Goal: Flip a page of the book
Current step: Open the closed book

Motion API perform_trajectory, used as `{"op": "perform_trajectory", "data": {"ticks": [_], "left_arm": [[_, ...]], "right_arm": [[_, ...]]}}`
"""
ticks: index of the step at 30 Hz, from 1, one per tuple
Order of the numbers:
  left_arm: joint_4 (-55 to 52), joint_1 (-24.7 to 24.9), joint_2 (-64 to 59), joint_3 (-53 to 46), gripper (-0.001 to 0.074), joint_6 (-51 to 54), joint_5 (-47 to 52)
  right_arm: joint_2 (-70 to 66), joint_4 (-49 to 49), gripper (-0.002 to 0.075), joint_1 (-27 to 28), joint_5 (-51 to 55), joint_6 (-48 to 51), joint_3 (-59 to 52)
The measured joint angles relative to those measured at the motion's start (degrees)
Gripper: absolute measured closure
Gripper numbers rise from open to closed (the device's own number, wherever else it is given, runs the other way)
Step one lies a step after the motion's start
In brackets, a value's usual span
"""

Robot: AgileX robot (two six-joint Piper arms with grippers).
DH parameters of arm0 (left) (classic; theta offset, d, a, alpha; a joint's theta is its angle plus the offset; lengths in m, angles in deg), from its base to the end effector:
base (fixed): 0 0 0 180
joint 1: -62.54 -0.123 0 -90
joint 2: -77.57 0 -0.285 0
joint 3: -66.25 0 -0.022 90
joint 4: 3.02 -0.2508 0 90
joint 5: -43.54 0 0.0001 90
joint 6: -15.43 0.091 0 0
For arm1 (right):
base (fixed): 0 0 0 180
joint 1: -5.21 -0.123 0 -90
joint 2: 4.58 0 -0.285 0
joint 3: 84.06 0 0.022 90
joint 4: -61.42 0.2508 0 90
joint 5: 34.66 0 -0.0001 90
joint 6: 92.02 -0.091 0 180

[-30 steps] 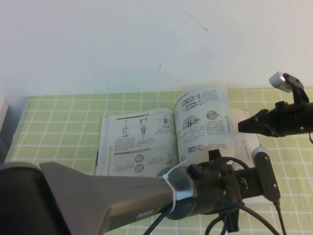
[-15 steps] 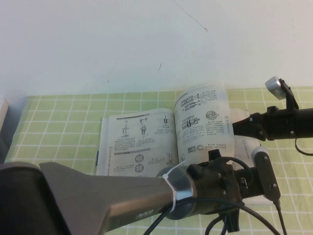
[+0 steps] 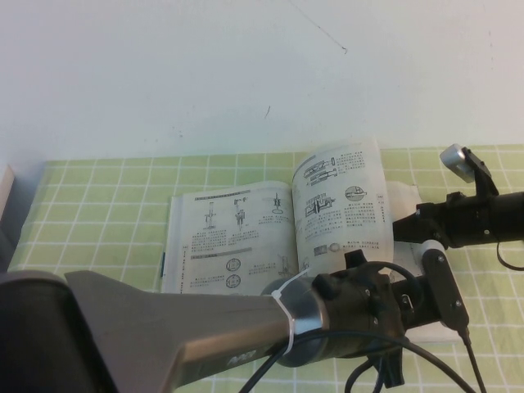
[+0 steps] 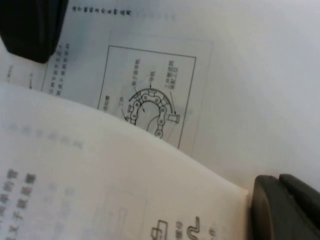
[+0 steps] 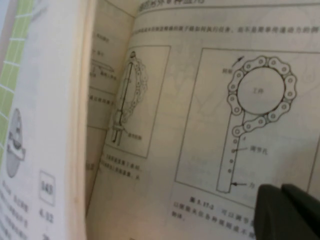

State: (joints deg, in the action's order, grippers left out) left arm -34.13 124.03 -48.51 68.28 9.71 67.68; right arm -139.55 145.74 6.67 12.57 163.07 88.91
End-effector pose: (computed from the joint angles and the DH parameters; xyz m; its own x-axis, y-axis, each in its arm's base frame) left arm 0.2264 -0.3764 0.1582 -0.0452 0.8873 -0.4589 0.8904 0.2441 0.3843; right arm 0.4075 0.0562 0.0878 -0.8854 0.1008 -0.4538 -0.2688 0.6855 0.6766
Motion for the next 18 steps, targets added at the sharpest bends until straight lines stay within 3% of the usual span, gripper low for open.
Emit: {"op": "perform_trajectory", "data": {"ticks": [6,11,18], "left_arm": [[-2.9,0.0,0.6,0.0,0.0739,-5.0,1.5],[-11.6,0.0,0.7,0.0,0.0739,-13.0,5.9],[-21.3,-0.3,0.7,0.0,0.0739,-23.5,19.4]], "right_arm": [[0.0,-2.4,0.0728,0.0,-1.1,-3.9,0.4],[0.0,-3.1,0.0728,0.0,-1.2,-5.3,0.5],[0.0,-3.2,0.0728,0.0,-1.2,-5.6,0.5]]}}
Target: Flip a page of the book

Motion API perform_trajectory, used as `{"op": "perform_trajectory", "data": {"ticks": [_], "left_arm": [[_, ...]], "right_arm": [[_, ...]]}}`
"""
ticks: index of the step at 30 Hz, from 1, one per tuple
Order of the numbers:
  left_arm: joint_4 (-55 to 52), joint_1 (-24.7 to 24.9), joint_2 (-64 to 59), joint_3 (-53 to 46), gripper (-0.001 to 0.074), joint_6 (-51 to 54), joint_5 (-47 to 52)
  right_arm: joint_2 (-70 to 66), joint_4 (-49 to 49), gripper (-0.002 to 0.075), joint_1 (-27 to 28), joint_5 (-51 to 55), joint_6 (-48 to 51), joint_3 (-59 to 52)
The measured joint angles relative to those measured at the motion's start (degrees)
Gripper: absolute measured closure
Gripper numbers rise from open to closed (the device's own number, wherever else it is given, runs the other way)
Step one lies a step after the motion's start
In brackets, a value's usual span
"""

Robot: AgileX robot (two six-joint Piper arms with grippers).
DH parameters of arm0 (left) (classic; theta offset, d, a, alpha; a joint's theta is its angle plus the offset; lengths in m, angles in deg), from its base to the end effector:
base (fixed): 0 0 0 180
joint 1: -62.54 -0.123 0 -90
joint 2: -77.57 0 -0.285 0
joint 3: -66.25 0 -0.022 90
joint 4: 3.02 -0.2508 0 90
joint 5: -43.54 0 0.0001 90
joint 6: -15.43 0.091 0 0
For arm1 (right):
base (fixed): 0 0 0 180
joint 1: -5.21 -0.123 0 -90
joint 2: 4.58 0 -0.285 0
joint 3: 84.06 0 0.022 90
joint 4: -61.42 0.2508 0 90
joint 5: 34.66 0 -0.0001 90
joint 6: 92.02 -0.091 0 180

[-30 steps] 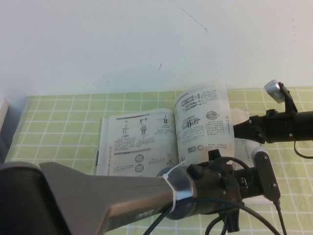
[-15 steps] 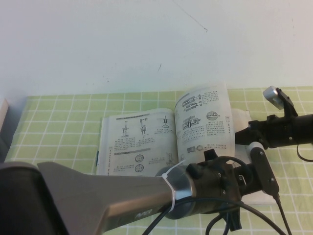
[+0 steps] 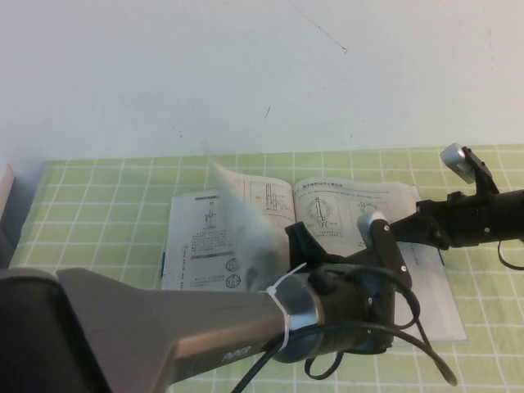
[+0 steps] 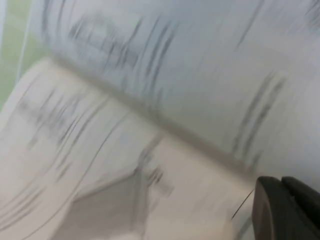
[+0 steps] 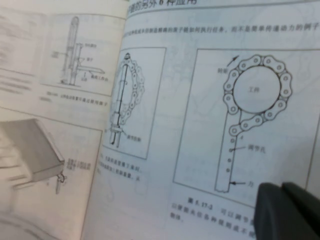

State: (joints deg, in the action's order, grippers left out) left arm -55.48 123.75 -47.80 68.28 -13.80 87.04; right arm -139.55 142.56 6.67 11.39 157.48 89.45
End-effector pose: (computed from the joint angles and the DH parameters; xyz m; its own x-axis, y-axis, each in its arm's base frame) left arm 0.2462 -0.3447 0.1678 -0.2671 0.9105 -0.3156 0.7029 0.4081 0.5825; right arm 0.4078 0.0544 0.0865 -0.9075 0.1190 -0.4028 -0.2100 0.7018 0.6807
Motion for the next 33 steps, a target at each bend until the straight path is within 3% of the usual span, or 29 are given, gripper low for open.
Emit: {"op": "perform_trajectory", "data": {"ticks": [6,11,18,25,33], "left_arm": [[7.6,-3.4,0.0,0.0,0.0739,-1.1,7.5],[15.6,-8.9,1.0,0.0,0.0739,1.0,7.2],[17.1,-13.4,9.6,-0.3,0.0739,0.9,1.2],[17.5,-17.5,22.8,-2.0,0.0739,-1.0,-7.0],[17.6,-20.6,40.8,-18.2,0.0739,-2.2,-21.0]], "right_arm": [[0.0,-0.1,0.0728,0.0,0.1,0.0,0.0],[0.4,-0.7,0.0728,0.0,0.4,0.0,0.0],[5.4,-5.2,0.0728,0.0,0.2,0.0,-0.5],[20.6,-4.7,0.0728,0.1,-1.5,4.7,-4.0],[46.9,5.1,0.0728,0.1,-13.8,20.2,-19.7]]}}
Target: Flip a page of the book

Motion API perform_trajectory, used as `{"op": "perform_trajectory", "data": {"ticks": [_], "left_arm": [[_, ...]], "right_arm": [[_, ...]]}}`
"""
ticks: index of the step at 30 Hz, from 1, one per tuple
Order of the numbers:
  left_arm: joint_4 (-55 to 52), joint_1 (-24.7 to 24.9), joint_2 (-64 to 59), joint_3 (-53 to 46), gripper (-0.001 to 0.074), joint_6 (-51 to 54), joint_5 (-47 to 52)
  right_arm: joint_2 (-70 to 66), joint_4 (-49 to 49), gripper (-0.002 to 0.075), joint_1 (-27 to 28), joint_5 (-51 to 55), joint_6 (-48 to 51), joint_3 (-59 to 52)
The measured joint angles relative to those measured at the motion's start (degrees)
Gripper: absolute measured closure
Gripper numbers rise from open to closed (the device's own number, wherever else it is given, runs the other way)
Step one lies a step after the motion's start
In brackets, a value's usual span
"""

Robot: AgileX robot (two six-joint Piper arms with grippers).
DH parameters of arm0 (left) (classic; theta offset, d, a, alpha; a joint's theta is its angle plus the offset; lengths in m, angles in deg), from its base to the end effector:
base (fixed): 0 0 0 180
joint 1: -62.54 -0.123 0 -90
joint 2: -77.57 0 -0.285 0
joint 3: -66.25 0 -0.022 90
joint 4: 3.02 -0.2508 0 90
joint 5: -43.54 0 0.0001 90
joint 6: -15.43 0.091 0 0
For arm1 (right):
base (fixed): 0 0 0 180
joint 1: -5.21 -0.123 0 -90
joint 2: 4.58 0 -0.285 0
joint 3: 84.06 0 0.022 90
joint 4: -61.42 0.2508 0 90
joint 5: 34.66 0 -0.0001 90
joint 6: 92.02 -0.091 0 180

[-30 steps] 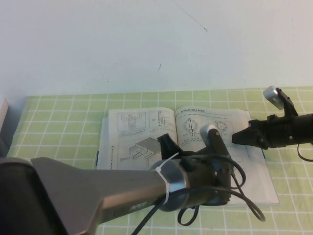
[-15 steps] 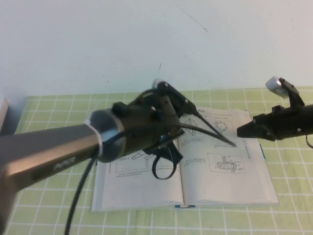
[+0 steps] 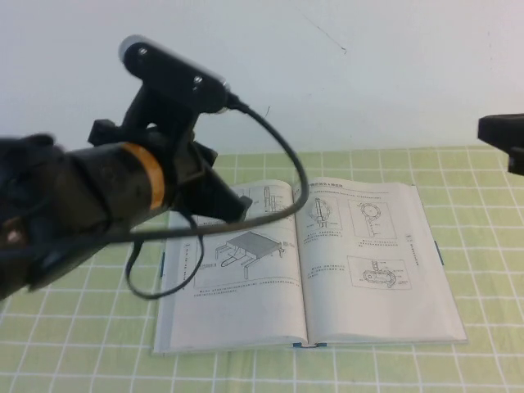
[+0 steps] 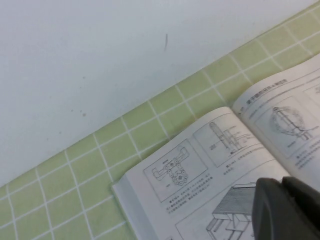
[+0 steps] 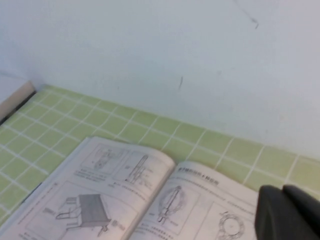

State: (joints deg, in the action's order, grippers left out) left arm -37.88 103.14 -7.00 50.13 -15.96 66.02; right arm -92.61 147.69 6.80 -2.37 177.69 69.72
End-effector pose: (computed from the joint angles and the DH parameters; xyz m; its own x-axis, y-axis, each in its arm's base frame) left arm 0.2414 -0.1806 0.3381 -0.3614 0.3406 -0.8680 0.4994 0.8568 0.1283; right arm 0.2979 0.0403 0.2904 -0.4140 -0.0493 -0.9090 -0.4840 0.8576 0.1739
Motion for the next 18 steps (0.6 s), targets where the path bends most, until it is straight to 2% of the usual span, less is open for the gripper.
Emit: {"op": "perform_trajectory", "data": {"ticks": [7,18], "left_arm": [[2.2,0.0,16.0,-15.5,0.0739,0.0,-10.2],[7.3,-0.1,43.1,-35.1,0.0739,0.0,-8.6]], "right_arm": [[18.2,8.0,0.0728,0.0,-5.0,10.7,-12.6],[34.7,8.9,0.0728,0.0,-5.1,16.3,-24.5]]}}
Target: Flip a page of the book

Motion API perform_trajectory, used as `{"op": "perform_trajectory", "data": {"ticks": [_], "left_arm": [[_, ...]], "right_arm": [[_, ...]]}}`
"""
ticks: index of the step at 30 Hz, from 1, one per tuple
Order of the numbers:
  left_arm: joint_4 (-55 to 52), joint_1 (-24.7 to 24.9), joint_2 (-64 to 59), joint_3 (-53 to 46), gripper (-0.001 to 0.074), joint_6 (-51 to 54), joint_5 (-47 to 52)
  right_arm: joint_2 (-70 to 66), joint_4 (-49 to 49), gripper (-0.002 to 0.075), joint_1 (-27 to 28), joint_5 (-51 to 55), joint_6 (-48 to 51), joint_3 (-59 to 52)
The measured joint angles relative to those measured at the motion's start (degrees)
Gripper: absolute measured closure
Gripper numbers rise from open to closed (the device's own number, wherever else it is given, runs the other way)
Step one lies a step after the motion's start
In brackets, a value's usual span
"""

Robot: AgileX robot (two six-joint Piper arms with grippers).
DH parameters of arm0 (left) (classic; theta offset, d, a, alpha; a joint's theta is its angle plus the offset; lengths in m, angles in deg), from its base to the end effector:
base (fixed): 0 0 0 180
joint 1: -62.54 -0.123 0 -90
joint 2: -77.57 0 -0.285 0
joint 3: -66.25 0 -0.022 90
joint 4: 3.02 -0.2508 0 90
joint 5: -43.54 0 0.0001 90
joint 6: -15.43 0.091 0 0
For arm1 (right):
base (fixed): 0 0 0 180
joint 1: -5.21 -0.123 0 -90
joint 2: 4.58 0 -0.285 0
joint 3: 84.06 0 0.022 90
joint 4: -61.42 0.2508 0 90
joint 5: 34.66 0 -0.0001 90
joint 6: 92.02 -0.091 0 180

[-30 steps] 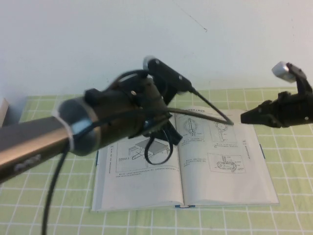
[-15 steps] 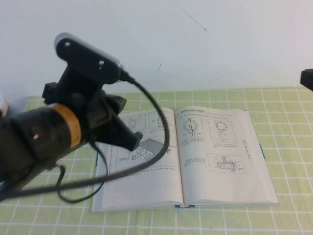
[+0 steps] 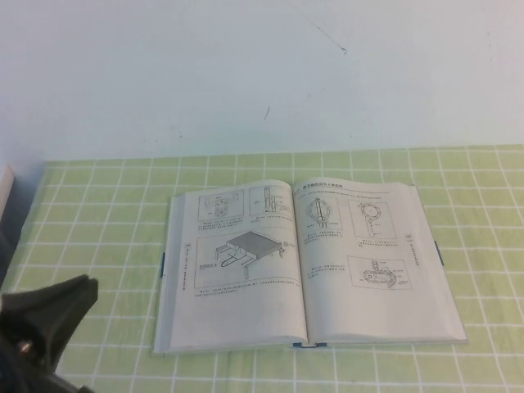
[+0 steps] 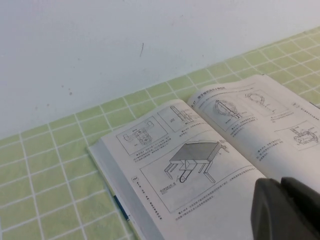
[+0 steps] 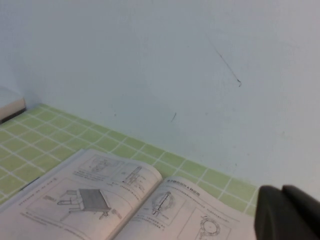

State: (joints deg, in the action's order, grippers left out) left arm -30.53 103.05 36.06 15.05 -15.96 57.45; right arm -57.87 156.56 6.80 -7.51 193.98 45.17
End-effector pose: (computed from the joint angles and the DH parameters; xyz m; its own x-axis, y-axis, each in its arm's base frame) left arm 0.1020 -0.0738 0.2984 -0.2424 0.1029 -0.9647 0.5465 0.8361 -0.0481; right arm 0.1588 0.0371 0.2958 -0.1203 -0.1549 -0.9806 -0.4491 0.8894 -0.0854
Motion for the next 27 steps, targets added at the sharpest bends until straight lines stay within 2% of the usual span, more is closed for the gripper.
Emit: {"op": "perform_trajectory", "data": {"ticks": [9,27], "left_arm": [[0.9,0.0,13.6,-7.8,0.0739,0.0,4.3],[1.3,0.0,14.5,-8.5,0.0739,0.0,7.8]], "right_arm": [[3.9,-1.0,0.0728,0.0,6.8,0.1,-3.9],[4.0,-1.6,0.0729,0.0,7.2,0.8,-4.0]]}}
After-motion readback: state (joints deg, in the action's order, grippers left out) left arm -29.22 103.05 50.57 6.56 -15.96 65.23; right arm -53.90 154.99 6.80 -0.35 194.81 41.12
